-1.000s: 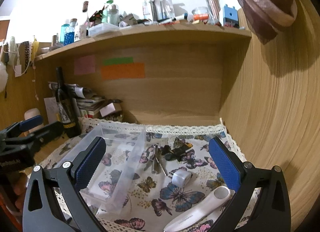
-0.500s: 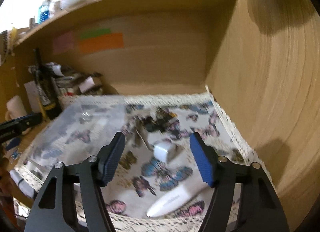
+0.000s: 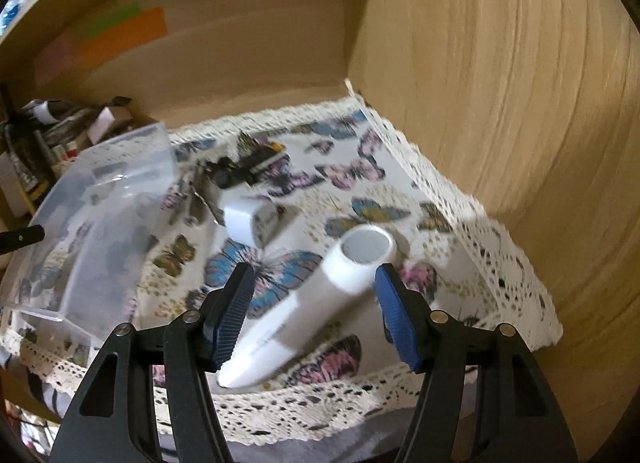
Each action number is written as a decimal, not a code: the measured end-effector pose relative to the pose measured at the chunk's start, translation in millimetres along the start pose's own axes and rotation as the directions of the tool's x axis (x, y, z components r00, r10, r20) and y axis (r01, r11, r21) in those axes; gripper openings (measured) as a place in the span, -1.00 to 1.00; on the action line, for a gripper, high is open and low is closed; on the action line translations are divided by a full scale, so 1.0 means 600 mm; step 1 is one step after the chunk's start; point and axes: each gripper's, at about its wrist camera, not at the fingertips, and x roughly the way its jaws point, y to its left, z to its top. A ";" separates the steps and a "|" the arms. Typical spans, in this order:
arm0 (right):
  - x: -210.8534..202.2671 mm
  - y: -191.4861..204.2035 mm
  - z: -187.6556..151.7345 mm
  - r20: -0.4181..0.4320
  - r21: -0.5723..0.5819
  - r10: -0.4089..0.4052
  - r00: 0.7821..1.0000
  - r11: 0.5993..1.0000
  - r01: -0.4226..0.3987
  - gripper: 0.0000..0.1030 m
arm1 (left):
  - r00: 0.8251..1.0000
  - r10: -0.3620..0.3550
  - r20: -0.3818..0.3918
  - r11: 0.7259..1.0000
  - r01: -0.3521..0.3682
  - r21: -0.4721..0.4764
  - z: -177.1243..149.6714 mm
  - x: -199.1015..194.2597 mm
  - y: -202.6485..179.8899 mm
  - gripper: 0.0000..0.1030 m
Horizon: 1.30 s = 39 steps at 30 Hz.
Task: Organize rigid objects
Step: 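Grasp the clear box wall with the left tool while the right tool grasps the white brush, then carry the white brush with the right tool into the clear box and release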
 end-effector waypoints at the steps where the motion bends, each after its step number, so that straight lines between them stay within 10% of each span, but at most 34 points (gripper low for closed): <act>1: 0.004 -0.002 -0.002 -0.008 0.007 -0.002 1.000 1.000 0.002 0.16 | 1.000 0.000 -0.006 1.000 0.000 0.007 0.001 0.003 -0.002 -0.74; 11: 0.072 -0.013 0.002 -0.110 0.049 -0.010 0.994 0.999 0.015 0.15 | 0.999 0.044 -0.014 0.998 -0.043 0.042 0.002 0.016 -0.009 -0.75; 20: 0.092 0.008 0.006 -0.096 -0.009 -0.029 0.995 1.000 0.028 -0.43 | 0.999 0.043 -0.006 0.998 -0.043 0.044 0.001 0.015 -0.010 -0.75; 39: -0.033 0.119 0.095 0.150 -0.200 0.144 0.978 0.973 -0.113 -0.44 | 0.999 0.039 -0.006 0.999 -0.039 0.038 0.000 0.014 -0.011 -0.75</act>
